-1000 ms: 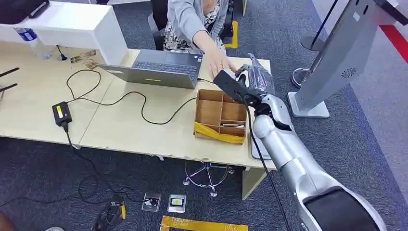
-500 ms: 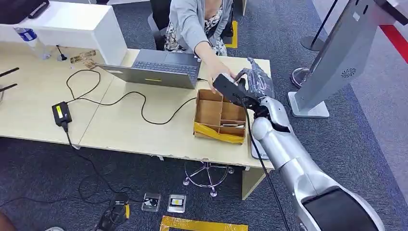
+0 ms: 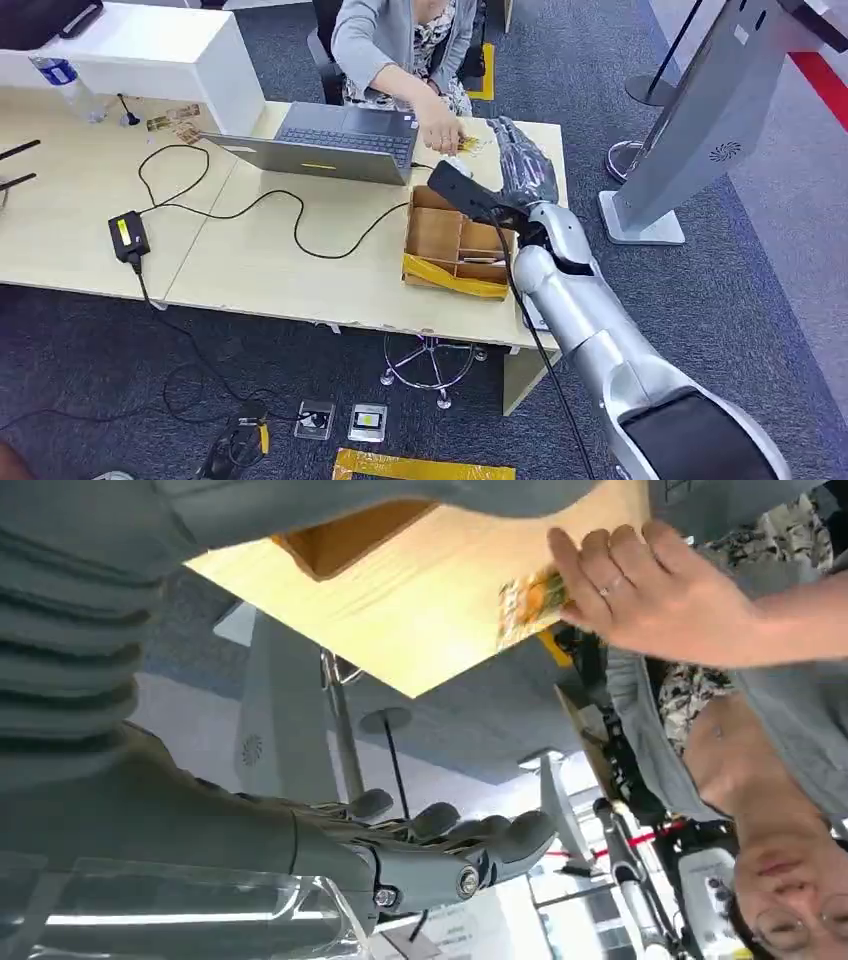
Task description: Pass the card to the sensor for recognition and then transmit it.
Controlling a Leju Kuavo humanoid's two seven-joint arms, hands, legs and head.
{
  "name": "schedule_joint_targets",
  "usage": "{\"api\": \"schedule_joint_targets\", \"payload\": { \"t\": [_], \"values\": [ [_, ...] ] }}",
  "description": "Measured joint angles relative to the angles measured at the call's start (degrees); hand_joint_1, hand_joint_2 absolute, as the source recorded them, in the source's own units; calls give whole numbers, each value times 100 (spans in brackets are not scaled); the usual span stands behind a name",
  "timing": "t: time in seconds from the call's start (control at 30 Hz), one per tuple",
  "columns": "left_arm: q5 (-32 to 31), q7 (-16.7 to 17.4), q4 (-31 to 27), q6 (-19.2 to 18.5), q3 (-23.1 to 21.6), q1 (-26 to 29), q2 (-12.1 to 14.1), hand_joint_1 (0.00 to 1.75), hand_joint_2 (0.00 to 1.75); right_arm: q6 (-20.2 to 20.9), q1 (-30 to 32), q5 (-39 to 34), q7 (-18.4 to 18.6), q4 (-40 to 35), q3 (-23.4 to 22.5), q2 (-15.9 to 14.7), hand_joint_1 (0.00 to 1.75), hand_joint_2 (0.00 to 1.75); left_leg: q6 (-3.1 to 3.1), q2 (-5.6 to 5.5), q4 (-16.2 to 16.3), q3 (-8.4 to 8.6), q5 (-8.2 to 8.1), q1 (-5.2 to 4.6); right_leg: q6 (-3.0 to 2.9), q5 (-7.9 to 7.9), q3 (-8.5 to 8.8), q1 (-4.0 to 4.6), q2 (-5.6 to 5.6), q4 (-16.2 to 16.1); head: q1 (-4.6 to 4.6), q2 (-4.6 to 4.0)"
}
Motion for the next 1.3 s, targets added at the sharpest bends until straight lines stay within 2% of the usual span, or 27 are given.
{"api": "schedule_joint_targets", "payload": {
  "t": [0.2, 0.37, 0.57, 0.6, 0.77, 0.87, 1.0, 1.1, 1.3],
  "values": [
    [94, -215, 0, 46, 190, 143, 7, 0, 0, 24, 153, -151, -28, -234, -31, -120, 0, 0, 0, 1, 1, 1, 0, -2, 0, 0, 0, -2, 0, -1, 2, 0],
    [564, -572, 0, 44, 560, 290, 7, 0, 0, 193, 464, -547, 125, -626, -179, -394, 0, 0, 0, 1, 1, 3, 0, -1, 0, 0, 2, -1, -3, -2, 0, 0],
    [546, -711, 13, -30, 988, 466, 72, 0, 0, 789, 1041, -857, 760, -1548, -315, -952, 0, 0, -3, 3, 1, 2, -4, -1, 0, 0, -1, -1, -2, -3, 2, 0],
    [535, -711, 15, -48, 1025, 482, 77, 0, 0, 850, 1144, -861, 857, -1753, -315, -1036, 0, 175, -3, 1, 1, -1, -4, -1, 0, 0, 0, -2, -2, -2, -2, 0],
    [503, -645, 17, -133, 1237, 558, 101, 0, 0, 936, 1708, -948, 1252, -2726, -291, -1290, 0, 175, -10, 10, 0, 2, -9, 1, -2, -2, -1, 1, 9, -2, 2, 0],
    [452, -560, 17, -98, 1300, 606, 101, 0, 0, 794, 2034, -1242, 1268, -3291, -245, -1388, 0, 175, -13, 11, -1, 3, -11, 1, -5, -4, -3, 1, 13, -2, -2, 0],
    [452, -523, 17, -85, 1392, 620, 98, 0, 0, 535, 2297, -1220, 1224, -3772, -186, -1473, 0, 175, -13, 11, -1, 2, -11, 1, -5, -4, -2, 0, 13, -2, 0, 0],
    [435, -510, 17, -78, 1412, 620, 96, 0, 0, 477, 2365, -1019, 1248, -4000, -83, -1506, 0, 175, -13, 12, -1, 4, -11, 1, -5, -4, -2, 0, 14, -2, -2, 0],
    [387, -478, 15, -61, 1445, 620, 70, 0, 0, 278, 2608, -494, 1600, -4444, 145, -1552, 0, 175, -13, 11, -1, 3, -11, 1, -5, -4, -2, 0, 13, -2, 0, 0]
  ]
}}
